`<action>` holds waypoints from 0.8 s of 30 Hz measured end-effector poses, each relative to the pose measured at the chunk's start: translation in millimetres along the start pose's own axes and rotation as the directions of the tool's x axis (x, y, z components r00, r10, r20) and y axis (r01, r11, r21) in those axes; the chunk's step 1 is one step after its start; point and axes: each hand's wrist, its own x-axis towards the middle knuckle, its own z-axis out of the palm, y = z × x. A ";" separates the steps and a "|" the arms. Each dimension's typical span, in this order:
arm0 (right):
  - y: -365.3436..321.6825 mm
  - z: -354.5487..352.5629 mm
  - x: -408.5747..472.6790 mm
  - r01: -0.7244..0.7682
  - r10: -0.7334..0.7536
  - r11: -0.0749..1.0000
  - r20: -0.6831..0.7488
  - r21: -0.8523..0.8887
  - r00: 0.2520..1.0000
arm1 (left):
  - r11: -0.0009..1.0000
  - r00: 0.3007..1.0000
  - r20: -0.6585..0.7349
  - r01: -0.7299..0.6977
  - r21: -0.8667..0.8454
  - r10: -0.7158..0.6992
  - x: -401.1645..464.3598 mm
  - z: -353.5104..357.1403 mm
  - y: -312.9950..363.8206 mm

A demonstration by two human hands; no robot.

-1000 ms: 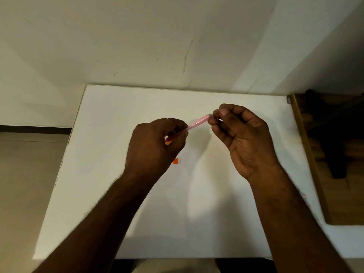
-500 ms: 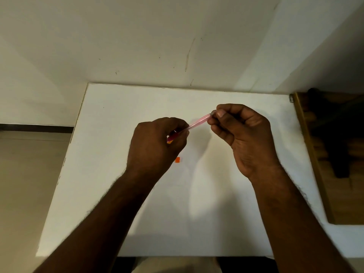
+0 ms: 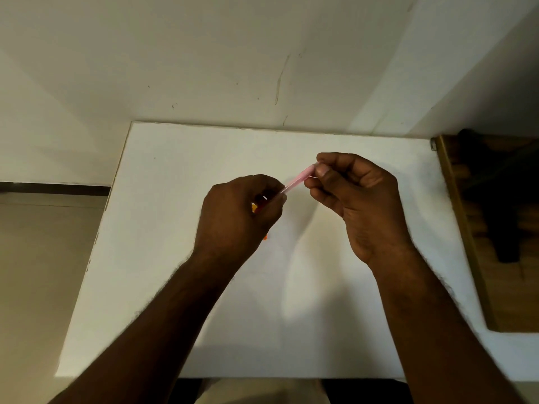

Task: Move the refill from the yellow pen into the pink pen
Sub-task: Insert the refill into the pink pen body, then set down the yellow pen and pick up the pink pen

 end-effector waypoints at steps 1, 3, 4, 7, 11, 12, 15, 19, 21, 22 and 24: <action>0.9 1.6 -0.4 -0.001 0.001 1.000 0.001 -0.009 1.000 | 1.000 1.000 -0.005 0.029 -0.012 -0.029 -0.3 1.3 2.5; 5.3 6.1 -1.8 -0.003 0.002 0.997 -0.008 -0.072 1.000 | 0.996 0.998 0.010 0.067 -0.057 -0.067 -2.2 4.9 7.4; 8.2 8.5 -2.6 -0.004 0.001 0.993 -0.025 -0.121 1.000 | 0.995 0.997 0.031 0.075 -0.064 -0.073 -3.8 6.8 9.7; 14.0 12.2 -2.4 -0.033 0.007 0.967 -0.103 -0.254 0.995 | 0.997 0.989 0.131 0.070 -0.018 -0.067 -5.3 7.4 11.5; 21.1 6.8 2.1 -0.053 -0.056 0.833 -0.179 -0.551 0.982 | 0.993 0.991 0.108 0.069 0.098 -0.079 3.0 -3.9 0.9; 23.9 6.6 1.7 -0.037 -0.094 0.744 -0.159 -0.668 0.983 | 0.986 0.993 0.064 0.093 0.136 -0.103 5.8 -8.1 -4.0; 32.7 10.4 -2.2 -0.008 -0.134 0.498 -0.086 -0.867 0.987 | 0.955 0.979 0.037 0.188 0.231 -0.202 11.4 -17.1 -16.9; 39.7 14.3 -5.1 0.028 -0.170 0.370 -0.039 -0.929 0.985 | 0.931 0.966 0.071 0.219 0.293 -0.250 12.0 -18.4 -22.7; 38.2 15.2 -7.1 0.065 -0.204 0.312 0.000 -0.948 0.979 | 0.929 0.968 0.063 0.212 0.304 -0.241 12.3 -17.9 -22.1; 36.2 16.3 -8.5 0.098 -0.223 0.292 0.032 -0.951 0.974 | 0.928 0.969 0.053 0.214 0.303 -0.241 12.7 -17.8 -21.7; 31.7 21.2 -11.6 0.204 -0.220 0.293 0.142 -0.934 0.965 | 0.926 0.969 0.036 0.223 0.304 -0.245 13.4 -18.0 -21.8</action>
